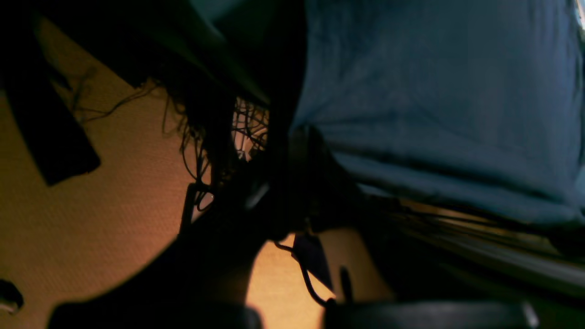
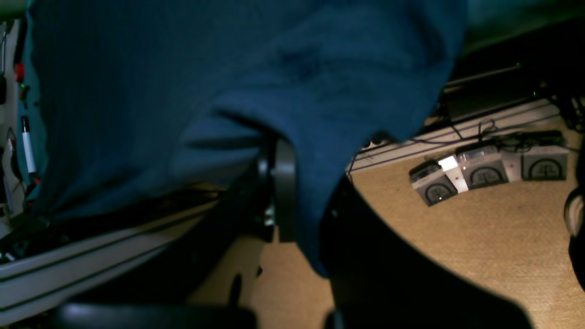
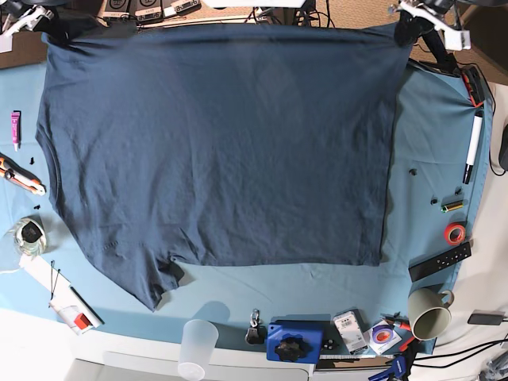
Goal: Fold the T-shirt properly
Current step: 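Lift the shoulder edge with both grippers and fold it over the shirt body, then lower the folded edge onto the shirt and release both grippers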
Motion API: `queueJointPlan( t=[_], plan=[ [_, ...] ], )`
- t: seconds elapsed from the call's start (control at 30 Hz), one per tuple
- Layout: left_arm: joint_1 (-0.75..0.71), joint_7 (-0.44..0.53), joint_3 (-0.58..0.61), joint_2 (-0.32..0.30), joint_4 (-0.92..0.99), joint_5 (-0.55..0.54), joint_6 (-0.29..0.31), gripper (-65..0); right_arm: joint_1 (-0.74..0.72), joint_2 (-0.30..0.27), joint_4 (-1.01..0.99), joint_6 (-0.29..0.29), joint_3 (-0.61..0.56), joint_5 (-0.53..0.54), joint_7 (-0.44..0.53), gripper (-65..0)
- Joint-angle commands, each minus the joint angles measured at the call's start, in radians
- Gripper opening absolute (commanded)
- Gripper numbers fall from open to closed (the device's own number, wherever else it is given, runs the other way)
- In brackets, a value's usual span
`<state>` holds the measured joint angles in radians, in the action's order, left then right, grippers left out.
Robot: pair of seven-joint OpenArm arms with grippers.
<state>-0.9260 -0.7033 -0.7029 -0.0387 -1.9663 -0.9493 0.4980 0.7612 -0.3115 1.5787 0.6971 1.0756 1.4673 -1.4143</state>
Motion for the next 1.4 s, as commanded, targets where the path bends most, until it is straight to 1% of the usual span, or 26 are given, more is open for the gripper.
queueJointPlan(
  t=[0.0,0.37,0.43,0.5,0.57,0.63,0.73,0.83,0.87,0.93,1.0,1.13,1.2,1.27,1.37],
  plan=[
    [-0.013,0.023,-0.013,-0.007,-0.026,-0.017,0.0,-65.0,0.011,-0.018,0.014,0.001,0.018,0.016,0.018,-65.0],
    [0.082,0.024,-0.013,-0.007,-0.056,-0.011,-0.004,-65.0,-0.103,-0.019,0.014,0.001,0.017,0.014,0.018,-65.0],
    [0.108,0.024,-0.013,-0.009,-0.056,0.015,-0.005,-65.0,-0.121,-0.023,0.013,0.001,0.012,-0.031,0.034,-65.0],
    [0.137,0.032,-0.012,-0.01,-0.055,0.042,-0.023,-65.0,-0.137,-0.033,0.011,0.001,0.0,-0.072,0.066,-65.0],
    [0.168,0.031,-0.004,-0.013,-0.055,0.069,-0.085,-65.0,-0.157,-0.048,0.011,0.001,-0.021,-0.107,0.092,-65.0],
    [0.194,0.032,0.016,-0.021,-0.055,0.106,-0.122,-65.0,-0.182,-0.064,0.011,0.001,-0.049,-0.141,0.107,-65.0],
    [0.222,0.071,0.079,-0.047,-0.055,0.166,-0.124,-65.0,-0.231,-0.083,0.011,0.001,-0.089,-0.196,0.136,-65.0],
    [0.258,0.134,0.139,-0.059,-0.055,0.28,-0.126,-65.0,-0.285,-0.091,0.011,0.001,-0.126,-0.26,0.174,-65.0],
    [0.274,0.144,0.148,-0.059,-0.055,0.301,-0.134,-65.0,-0.304,-0.092,0.011,0.001,-0.135,-0.279,0.188,-65.0],
    [0.309,0.144,0.166,-0.061,-0.055,0.304,-0.17,-65.0,-0.342,-0.093,0.011,0.001,-0.156,-0.317,0.211,-65.0],
    [0.346,0.144,0.188,-0.066,-0.054,0.324,-0.179,-65.0,-0.378,-0.093,0.011,0.001,-0.186,-0.364,0.229,-65.0],
    [0.414,0.145,0.279,-0.094,-0.04,0.419,-0.18,-65.0,-0.443,-0.093,0.011,0.001,-0.272,-0.466,0.284,-65.0],
    [0.446,0.156,0.32,-0.105,-0.031,0.484,-0.181,-65.0,-0.476,-0.093,0.011,0.001,-0.311,-0.524,0.317,-65.0],
    [0.475,0.163,0.335,-0.111,-0.028,0.536,-0.198,-65.0,-0.507,-0.093,0.011,0.001,-0.338,-0.579,0.345,-65.0],
    [0.515,0.162,0.335,-0.123,-0.027,0.536,-0.229,-65.0,-0.548,-0.093,0.011,0.001,-0.357,-0.641,0.386,-65.0]
  ],
)
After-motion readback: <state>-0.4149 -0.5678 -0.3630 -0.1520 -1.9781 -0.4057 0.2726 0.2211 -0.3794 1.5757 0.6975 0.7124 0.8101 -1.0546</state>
